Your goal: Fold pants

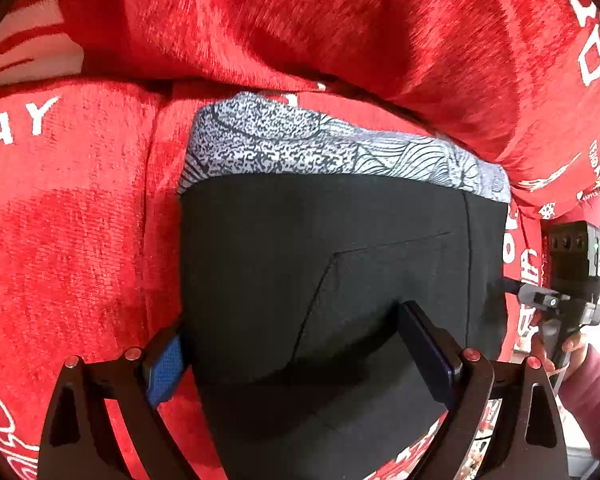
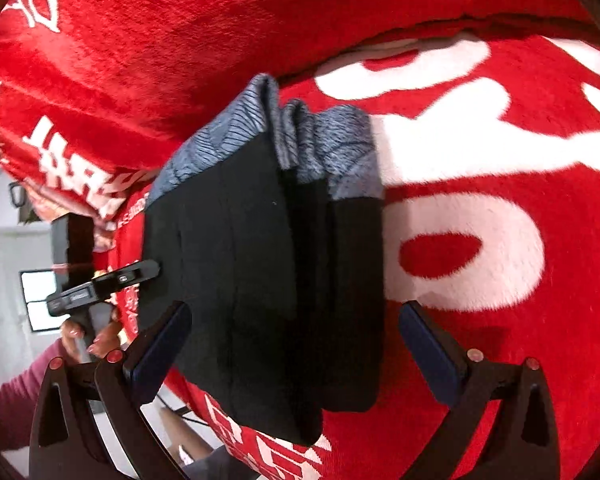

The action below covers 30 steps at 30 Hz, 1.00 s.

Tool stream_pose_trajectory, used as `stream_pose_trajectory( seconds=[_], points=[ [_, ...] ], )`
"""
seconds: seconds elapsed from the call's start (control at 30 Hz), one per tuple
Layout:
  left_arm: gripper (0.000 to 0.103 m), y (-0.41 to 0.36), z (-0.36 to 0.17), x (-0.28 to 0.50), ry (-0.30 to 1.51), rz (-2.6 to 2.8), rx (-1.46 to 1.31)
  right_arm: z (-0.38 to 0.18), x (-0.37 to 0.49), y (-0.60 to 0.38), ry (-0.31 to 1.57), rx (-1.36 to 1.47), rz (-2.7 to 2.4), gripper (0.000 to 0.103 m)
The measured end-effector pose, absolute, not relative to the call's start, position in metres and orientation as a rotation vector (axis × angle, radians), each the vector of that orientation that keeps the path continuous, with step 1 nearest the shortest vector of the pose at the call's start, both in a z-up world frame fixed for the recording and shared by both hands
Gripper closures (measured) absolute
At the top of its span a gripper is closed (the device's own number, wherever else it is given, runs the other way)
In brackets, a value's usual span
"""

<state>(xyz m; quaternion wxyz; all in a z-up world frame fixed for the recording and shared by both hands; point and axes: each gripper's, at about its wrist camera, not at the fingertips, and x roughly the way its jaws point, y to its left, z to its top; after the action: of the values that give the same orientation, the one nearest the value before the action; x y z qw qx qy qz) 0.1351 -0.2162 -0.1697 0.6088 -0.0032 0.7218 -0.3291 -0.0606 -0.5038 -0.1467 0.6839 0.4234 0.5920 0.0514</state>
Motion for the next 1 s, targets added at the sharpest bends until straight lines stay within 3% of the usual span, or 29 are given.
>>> stream_pose_trajectory(
  seconds=[0.5,0.57,0.63,0.73,0.83,1.0],
  points=[
    [0.003,-0.229,-0.178,0.133,1.642,-0.748,-0.050,-0.170,-0.037,-0.506,1.298,1.012,0.261,0.001],
    [0.008,-0.228,-0.174,0.132,1.635,-0.747,-0.057,-0.170,-0.037,-0.507,1.316,1.018,0.227,0.006],
    [0.018,-0.228,-0.168,0.130,1.617,-0.757,-0.072,-0.168,-0.037,-0.507,1.342,0.993,0.176,0.026],
    [0.030,-0.221,-0.157,0.131,1.597,-0.767,-0.075,-0.166,-0.044,-0.514,1.340,1.003,0.172,0.044],
    [0.039,-0.216,-0.149,0.130,1.594,-0.762,-0.099,-0.159,-0.047,-0.513,1.321,0.997,0.167,0.051],
    [0.042,-0.208,-0.122,0.122,1.572,-0.792,-0.090,-0.144,-0.055,-0.512,1.284,1.045,0.154,0.060]
  ],
)
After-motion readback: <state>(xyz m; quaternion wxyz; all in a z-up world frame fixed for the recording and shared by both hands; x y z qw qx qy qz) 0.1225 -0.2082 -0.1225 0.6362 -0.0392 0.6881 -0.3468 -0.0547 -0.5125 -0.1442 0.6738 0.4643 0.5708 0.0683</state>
